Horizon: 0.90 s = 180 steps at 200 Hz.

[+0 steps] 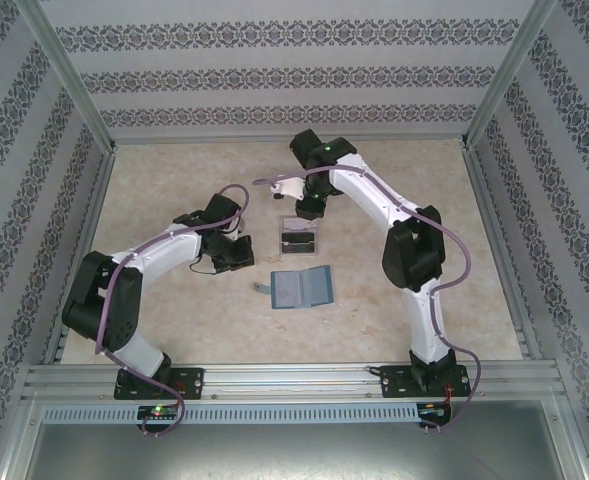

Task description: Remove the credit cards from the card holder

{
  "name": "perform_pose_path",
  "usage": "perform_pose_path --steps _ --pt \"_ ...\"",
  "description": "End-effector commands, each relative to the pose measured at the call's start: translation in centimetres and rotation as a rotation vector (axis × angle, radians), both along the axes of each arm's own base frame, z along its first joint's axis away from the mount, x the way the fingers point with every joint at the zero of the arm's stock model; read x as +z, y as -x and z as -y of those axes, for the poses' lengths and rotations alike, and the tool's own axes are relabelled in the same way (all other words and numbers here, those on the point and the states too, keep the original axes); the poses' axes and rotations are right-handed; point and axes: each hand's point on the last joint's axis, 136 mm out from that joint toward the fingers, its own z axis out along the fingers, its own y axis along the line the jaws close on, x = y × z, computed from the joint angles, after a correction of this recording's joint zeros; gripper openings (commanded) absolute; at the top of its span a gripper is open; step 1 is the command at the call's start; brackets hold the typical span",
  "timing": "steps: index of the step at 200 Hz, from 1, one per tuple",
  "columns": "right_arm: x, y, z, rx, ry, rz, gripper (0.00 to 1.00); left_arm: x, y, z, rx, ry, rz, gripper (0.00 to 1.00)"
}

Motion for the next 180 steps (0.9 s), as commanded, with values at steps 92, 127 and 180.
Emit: perform_pose_path --steps 92,127,180 --pt "1.0 3.6 -0.5 -0.815 -0.413 -0.168 0.10 0.7 -0.6 4.8 -0.094 0.087 0.009 0.01" --pt "0.9 6.5 -1.9 -0.959 -0.505 -0.340 0.08 0.1 0.3 5.8 -0.138 0.074 -0.026 0.01" --pt "-0.6 10.3 -3.3 -1.038 -0.530 -0.512 0.13 -1.6 2.2 7.1 -0.191 0.043 -0.077 0.00"
